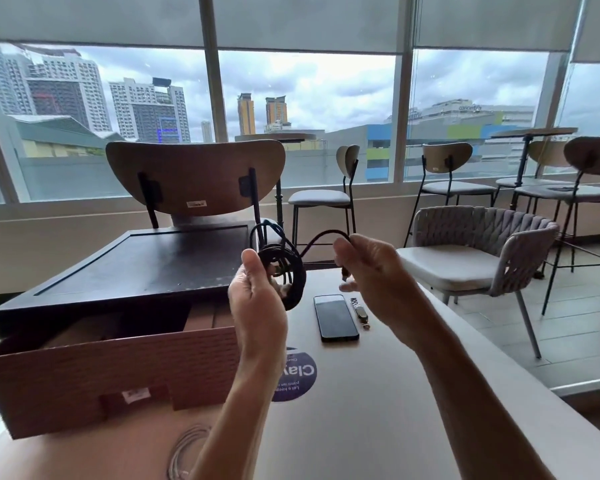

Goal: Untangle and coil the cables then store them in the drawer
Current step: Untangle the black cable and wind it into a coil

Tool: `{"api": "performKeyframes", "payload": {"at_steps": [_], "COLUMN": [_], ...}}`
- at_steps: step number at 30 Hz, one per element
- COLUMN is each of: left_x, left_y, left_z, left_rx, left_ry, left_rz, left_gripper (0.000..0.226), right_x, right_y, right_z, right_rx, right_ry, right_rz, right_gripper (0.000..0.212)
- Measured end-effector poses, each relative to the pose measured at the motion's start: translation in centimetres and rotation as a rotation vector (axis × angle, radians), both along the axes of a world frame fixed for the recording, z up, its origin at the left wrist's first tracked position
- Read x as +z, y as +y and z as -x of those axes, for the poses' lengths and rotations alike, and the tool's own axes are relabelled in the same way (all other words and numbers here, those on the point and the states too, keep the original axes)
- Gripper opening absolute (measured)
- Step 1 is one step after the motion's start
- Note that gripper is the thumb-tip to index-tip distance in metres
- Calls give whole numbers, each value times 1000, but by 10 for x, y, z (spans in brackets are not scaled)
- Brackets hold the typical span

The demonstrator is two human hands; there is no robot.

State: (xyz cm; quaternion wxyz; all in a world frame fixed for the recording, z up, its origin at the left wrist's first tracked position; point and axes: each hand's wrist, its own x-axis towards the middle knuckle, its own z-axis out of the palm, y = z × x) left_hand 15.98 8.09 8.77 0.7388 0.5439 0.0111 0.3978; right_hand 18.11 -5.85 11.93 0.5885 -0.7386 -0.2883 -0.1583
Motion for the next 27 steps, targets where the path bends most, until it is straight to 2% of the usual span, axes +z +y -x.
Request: {"api": "performKeyframes", "payload": {"at_steps": [2, 4, 7, 9, 14, 17, 19, 23, 25, 27], "left_x": [-3, -7, -9, -5, 6, 9, 8, 3, 0, -1], "left_y": [6, 10, 18, 23, 25, 23, 22, 27, 28, 26], "left_z": [-2, -5, -7, -6, -1, 1, 0, -1, -1, 0], "left_rx": [33, 35, 0, -53, -71, -62, -71, -111, -128, -139], "left_ry": [15, 48, 100, 114, 84, 77, 83, 127, 139, 149], "left_rz": [-20, -22, 67, 184, 306, 308, 292, 132, 74, 31], "left_gripper": [48, 45, 46, 44, 39, 39, 39, 41, 40, 40], "right_x": [8, 16, 23, 30, 25, 12, 6, 5, 9, 10], "right_y": [-6, -15, -38, -63, -140, -150, -142, -101, -79, -60], "right_z": [9, 18, 31, 34, 25, 14, 3, -11, -9, -7], "right_rx": [110, 285, 390, 317, -102, -273, -380, -522, -636, -632], "right_ry": [68, 141, 121, 141, 364, 475, 429, 153, -22, -130], "right_rz": [-4, 78, 450, 599, 714, 653, 624, 469, 333, 242], "right_gripper": [40, 41, 39, 37, 33, 28, 18, 6, 10, 14]}}
